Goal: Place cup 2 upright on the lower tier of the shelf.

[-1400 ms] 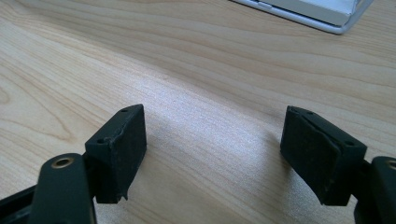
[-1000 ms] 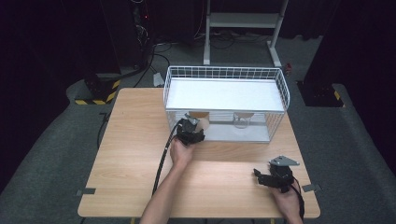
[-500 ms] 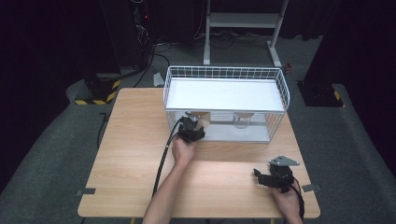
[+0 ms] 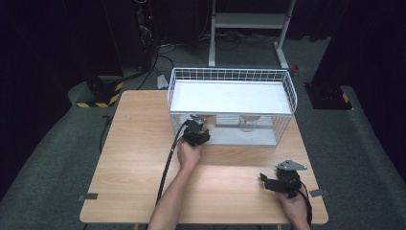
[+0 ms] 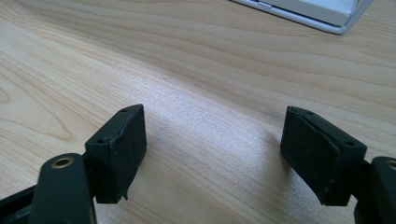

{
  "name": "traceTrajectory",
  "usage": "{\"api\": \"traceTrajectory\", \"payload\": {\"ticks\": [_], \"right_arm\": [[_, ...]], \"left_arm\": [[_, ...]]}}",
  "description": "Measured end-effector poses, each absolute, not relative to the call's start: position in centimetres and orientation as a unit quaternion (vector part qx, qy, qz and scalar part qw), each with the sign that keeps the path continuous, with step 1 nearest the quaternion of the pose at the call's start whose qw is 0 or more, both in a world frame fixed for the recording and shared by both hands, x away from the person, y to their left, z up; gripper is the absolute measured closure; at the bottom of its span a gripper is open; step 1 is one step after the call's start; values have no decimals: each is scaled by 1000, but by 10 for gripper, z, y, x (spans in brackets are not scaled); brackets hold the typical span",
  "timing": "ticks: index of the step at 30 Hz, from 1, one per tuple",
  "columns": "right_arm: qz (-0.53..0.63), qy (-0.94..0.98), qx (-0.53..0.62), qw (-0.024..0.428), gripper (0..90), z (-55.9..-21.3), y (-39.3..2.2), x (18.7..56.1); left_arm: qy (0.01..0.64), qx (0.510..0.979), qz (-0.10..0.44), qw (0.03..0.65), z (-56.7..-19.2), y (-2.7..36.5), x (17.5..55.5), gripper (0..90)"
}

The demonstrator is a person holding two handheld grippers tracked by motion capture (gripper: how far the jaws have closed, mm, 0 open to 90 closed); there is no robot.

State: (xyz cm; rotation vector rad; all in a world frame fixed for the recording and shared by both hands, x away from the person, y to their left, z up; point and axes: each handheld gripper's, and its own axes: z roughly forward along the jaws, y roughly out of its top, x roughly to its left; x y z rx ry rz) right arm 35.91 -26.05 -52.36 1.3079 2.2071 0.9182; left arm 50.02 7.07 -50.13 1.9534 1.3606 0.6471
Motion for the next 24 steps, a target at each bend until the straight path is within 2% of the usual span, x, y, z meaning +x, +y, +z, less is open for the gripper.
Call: {"api": "traceTrajectory", "payload": {"ticks": [10,14,15,17,24], "right_arm": [[330,792,470,207,227,-524,-260,359],[330,792,470,207,227,-524,-260,359],[330,792,470,207,227,-524,-260,359],[330,792,470,207,227,-524,-260,359],[330,792,469,208,226,-524,-260,359]], "left_arm": [[519,752,240,327,-500,70,506,527],[525,749,231,331,-499,72,501,430],[504,763,222,339,-499,75,502,405],[522,750,225,338,-497,77,495,366],[518,743,222,362,-489,91,471,333]]}}
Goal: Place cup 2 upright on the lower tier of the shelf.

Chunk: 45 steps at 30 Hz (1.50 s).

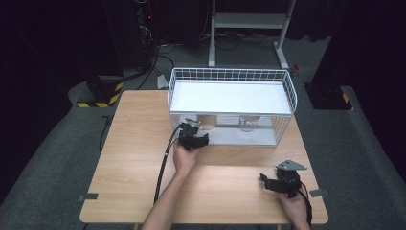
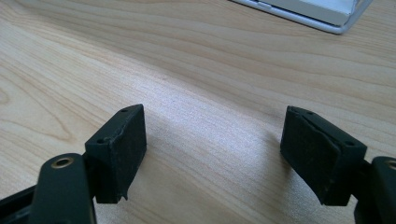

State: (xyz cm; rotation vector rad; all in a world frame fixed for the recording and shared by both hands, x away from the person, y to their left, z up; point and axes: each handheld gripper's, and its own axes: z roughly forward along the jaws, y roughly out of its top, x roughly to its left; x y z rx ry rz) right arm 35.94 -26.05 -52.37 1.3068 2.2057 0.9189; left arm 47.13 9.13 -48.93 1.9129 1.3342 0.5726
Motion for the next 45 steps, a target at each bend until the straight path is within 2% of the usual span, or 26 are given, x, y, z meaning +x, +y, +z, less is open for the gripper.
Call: {"api": "traceTrajectory", "payload": {"ticks": [19,45], "right_arm": [[330,791,472,206,227,-524,-260,360],[330,791,471,206,227,-524,-260,359]], "left_arm": [[512,726,213,408,-483,129,421,310],[513,726,210,407,-495,150,373,298]]}}
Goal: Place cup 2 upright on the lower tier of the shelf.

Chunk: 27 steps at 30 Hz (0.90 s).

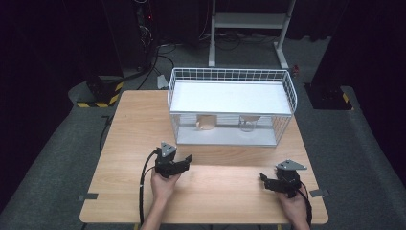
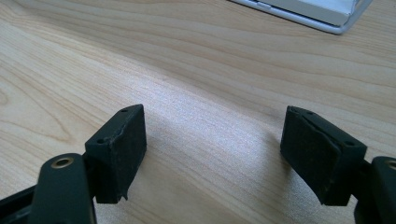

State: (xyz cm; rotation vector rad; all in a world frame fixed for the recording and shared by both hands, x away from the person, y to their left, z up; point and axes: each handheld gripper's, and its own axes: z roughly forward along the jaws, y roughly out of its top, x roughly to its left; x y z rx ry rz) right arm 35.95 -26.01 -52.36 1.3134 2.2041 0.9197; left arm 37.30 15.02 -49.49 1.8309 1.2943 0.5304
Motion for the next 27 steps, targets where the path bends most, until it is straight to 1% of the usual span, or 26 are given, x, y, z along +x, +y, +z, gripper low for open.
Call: {"api": "traceTrajectory", "payload": {"ticks": [6,20,27], "right_arm": [[330,791,471,206,227,-524,-260,359],[330,791,472,206,227,-524,-260,359],[330,791,471,206,227,-524,-260,359]], "left_arm": [[509,731,216,399,-499,150,364,296],[514,732,212,393,-511,151,349,293],[512,743,220,372,-518,150,345,288]]}}
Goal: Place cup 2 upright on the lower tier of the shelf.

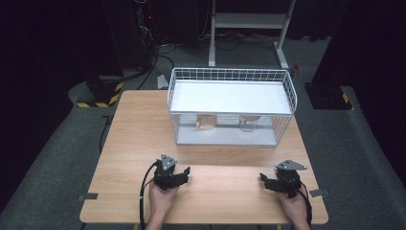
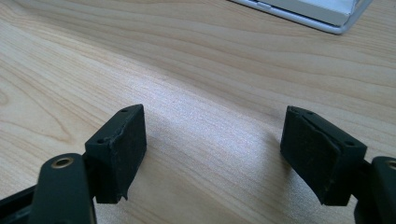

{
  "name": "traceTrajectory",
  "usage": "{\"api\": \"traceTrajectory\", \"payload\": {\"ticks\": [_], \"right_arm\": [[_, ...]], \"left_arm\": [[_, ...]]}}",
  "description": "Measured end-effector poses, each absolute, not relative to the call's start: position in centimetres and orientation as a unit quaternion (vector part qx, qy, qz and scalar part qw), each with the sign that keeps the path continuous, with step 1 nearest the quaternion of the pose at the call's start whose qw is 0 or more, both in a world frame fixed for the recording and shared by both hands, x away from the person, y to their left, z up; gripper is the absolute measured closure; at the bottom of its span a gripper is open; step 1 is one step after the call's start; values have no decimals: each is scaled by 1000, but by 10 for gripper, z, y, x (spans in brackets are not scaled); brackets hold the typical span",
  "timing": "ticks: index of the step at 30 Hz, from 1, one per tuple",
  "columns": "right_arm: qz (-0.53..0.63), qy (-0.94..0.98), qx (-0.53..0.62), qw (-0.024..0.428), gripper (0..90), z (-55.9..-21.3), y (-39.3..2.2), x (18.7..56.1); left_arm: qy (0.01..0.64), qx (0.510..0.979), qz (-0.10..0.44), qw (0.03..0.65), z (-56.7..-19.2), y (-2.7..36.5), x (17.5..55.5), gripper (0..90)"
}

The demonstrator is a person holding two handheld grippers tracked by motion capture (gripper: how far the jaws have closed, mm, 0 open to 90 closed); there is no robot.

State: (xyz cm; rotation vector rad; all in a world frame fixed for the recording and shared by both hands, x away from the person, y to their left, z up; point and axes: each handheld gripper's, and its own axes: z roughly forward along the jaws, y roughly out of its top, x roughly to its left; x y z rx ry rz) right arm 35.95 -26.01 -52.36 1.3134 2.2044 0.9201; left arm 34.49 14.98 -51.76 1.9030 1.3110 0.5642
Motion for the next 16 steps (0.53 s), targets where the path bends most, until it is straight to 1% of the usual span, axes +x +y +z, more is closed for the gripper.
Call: {"api": "traceTrajectory", "payload": {"ticks": [5,7,16], "right_arm": [[330,791,472,206,227,-524,-260,359],[331,791,472,206,227,-524,-260,359],[331,791,473,206,227,-524,-260,359]], "left_arm": [[512,752,224,349,-527,145,344,280],[505,759,234,338,-527,141,343,273],[508,758,231,337,-528,138,343,227]]}}
